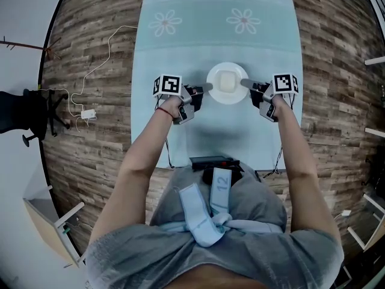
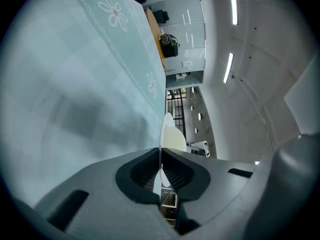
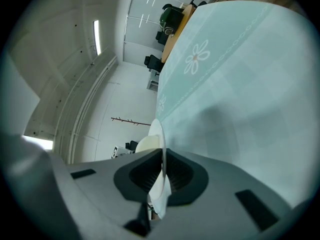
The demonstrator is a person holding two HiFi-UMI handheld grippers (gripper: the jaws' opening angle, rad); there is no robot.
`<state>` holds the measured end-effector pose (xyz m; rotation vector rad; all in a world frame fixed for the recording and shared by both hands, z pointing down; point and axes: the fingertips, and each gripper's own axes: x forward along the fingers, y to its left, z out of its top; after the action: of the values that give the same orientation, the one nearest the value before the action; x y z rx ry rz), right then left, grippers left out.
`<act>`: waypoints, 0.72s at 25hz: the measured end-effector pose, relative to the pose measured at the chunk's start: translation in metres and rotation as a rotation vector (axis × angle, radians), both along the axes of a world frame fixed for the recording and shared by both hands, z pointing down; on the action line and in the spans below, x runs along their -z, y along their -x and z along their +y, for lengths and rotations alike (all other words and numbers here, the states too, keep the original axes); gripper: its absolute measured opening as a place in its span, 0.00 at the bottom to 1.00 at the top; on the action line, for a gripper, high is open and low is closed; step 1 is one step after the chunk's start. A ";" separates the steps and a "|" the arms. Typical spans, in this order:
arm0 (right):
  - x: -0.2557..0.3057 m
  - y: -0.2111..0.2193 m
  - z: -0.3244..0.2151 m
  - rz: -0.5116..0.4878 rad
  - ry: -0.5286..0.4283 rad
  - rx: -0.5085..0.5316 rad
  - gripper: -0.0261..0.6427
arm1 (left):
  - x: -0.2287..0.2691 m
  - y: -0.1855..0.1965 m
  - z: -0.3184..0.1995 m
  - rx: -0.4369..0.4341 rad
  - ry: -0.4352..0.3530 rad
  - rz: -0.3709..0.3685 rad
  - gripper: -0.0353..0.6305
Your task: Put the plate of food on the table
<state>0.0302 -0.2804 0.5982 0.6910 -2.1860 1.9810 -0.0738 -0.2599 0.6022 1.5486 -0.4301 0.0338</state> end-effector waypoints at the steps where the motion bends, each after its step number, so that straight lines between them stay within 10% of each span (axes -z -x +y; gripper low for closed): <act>1: 0.000 0.000 -0.002 -0.002 -0.004 -0.004 0.09 | 0.000 0.000 -0.002 0.002 -0.005 -0.001 0.09; 18: -0.028 -0.006 -0.082 0.011 0.024 -0.082 0.09 | -0.027 -0.004 -0.088 0.027 -0.012 -0.047 0.09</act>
<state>0.0361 -0.3629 0.6261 0.7979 -2.1578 2.0329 -0.0700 -0.3484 0.6290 1.5559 -0.4899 0.0468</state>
